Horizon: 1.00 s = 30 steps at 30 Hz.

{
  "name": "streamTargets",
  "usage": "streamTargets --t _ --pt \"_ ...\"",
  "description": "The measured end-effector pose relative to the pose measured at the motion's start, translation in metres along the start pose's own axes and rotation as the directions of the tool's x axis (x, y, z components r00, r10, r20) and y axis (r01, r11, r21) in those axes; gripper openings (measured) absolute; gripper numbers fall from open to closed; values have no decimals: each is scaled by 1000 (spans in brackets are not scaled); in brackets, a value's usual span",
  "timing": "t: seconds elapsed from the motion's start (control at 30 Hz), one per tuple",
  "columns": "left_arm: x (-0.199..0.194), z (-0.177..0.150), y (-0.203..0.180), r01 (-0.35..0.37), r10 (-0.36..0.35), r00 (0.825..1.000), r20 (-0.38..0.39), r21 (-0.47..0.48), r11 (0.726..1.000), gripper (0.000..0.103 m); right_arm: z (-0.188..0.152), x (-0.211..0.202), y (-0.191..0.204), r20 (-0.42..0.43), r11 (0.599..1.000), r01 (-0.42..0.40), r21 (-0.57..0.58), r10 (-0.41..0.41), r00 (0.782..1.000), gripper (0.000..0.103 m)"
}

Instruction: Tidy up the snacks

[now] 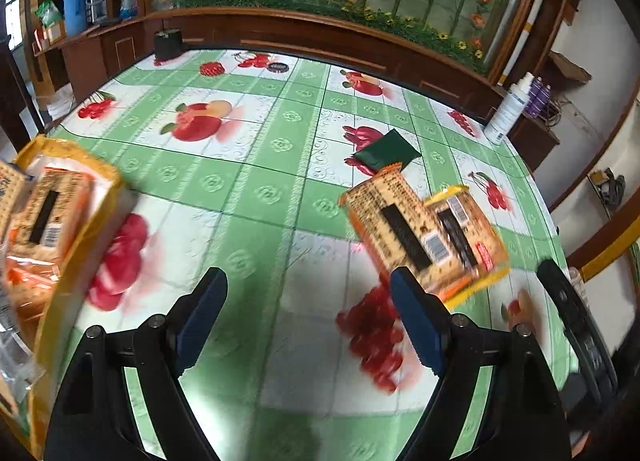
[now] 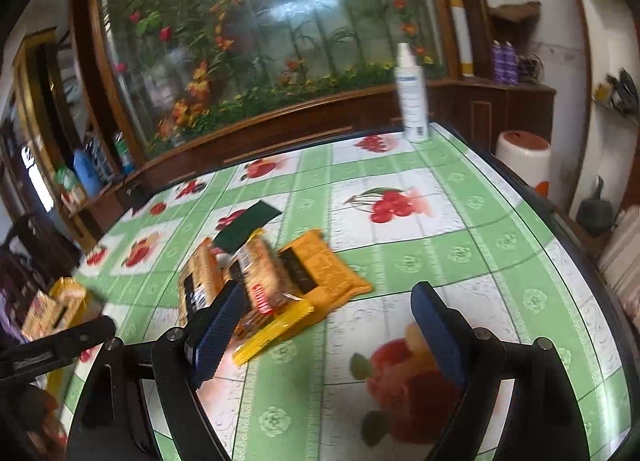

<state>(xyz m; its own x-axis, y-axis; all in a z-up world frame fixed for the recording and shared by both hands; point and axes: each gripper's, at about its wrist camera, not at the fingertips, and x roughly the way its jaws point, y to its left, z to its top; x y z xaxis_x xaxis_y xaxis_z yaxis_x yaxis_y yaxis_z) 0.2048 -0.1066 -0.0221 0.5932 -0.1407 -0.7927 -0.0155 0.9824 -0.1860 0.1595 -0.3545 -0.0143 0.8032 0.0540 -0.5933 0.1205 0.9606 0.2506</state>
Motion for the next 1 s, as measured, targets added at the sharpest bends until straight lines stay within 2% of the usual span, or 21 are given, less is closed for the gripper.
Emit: streamTargets --t 0.17,0.47,0.53,0.7,0.77,0.83,1.0 --pt "23 15 -14 10 -12 1000 -28 -59 998 84 2 0 -24 -13 996 2 84 -1 1000 87" --pt "54 30 -47 -6 5 998 -55 -24 1000 84 2 8 -31 -39 994 -7 105 11 999 87" --pt "57 31 -53 -17 16 999 -42 -9 1000 85 2 8 -28 -40 995 -11 98 15 999 87" --pt "60 34 -53 -59 60 998 -33 25 998 86 1 12 -22 -45 997 -6 74 9 999 87" --pt "67 32 -48 -86 89 994 -63 34 996 86 1 14 -21 -41 997 -11 74 14 999 87" --pt "70 29 -40 -55 56 996 -72 19 998 87 3 17 -18 -38 997 -24 71 27 999 87" --pt "63 26 -30 -89 92 995 -49 67 994 88 10 23 -2 -36 997 -78 27 79 996 88"
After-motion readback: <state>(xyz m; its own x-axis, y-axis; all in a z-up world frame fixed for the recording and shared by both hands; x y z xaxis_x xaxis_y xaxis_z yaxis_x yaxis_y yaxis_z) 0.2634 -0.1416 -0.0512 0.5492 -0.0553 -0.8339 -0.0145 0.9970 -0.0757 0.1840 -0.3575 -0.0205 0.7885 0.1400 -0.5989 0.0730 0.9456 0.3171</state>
